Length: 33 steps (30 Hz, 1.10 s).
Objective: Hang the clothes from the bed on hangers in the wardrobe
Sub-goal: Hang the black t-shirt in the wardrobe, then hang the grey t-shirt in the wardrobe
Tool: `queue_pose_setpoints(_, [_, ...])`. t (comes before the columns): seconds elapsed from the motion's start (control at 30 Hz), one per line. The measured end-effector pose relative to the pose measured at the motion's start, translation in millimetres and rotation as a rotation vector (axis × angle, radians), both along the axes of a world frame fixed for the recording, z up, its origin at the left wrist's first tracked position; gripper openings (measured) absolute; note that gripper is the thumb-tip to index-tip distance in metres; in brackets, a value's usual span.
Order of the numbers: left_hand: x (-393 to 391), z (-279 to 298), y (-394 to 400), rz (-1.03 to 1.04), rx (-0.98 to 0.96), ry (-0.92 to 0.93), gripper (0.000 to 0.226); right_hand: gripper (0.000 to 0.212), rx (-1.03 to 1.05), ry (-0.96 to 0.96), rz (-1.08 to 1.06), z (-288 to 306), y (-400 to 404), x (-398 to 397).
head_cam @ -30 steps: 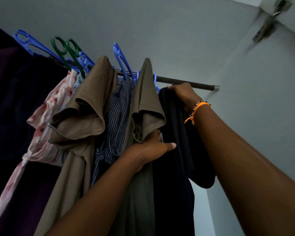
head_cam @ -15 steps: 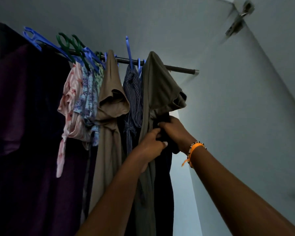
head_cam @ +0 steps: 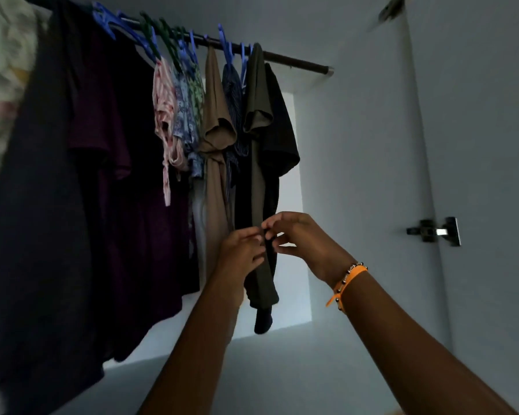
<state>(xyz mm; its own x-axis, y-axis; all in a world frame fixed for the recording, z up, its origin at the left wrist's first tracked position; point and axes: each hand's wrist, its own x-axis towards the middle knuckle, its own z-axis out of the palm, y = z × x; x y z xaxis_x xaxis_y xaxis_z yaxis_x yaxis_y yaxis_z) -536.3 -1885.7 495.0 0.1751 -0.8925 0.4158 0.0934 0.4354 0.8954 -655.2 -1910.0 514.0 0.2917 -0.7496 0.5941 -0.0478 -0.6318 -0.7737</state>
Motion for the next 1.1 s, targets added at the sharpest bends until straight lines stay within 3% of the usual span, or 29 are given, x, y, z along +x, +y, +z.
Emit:
queue_pose_setpoints(0.27, [1,-51,138,0.108,0.032,0.164,0.017,0.027,0.130,-0.098,0.104,-72,129,23])
queue_pose_setpoints(0.4, [5,-87,208,0.251,0.055,0.073,0.015,0.020,0.206,-0.124,0.223,-110,200,24])
queue_pose_setpoints(0.5, [3,-123,266,0.346,0.087,0.108,0.016,0.020,0.274,-0.156,0.273,-139,257,24])
queue_pose_setpoints(0.93, [23,-264,575,0.706,0.298,0.303,0.026,0.017,0.608,0.050,0.565,-271,536,79])
queue_pose_setpoints(1.1, [44,-312,717,0.902,0.328,0.425,0.024,0.026,0.730,0.137,0.767,-311,667,111])
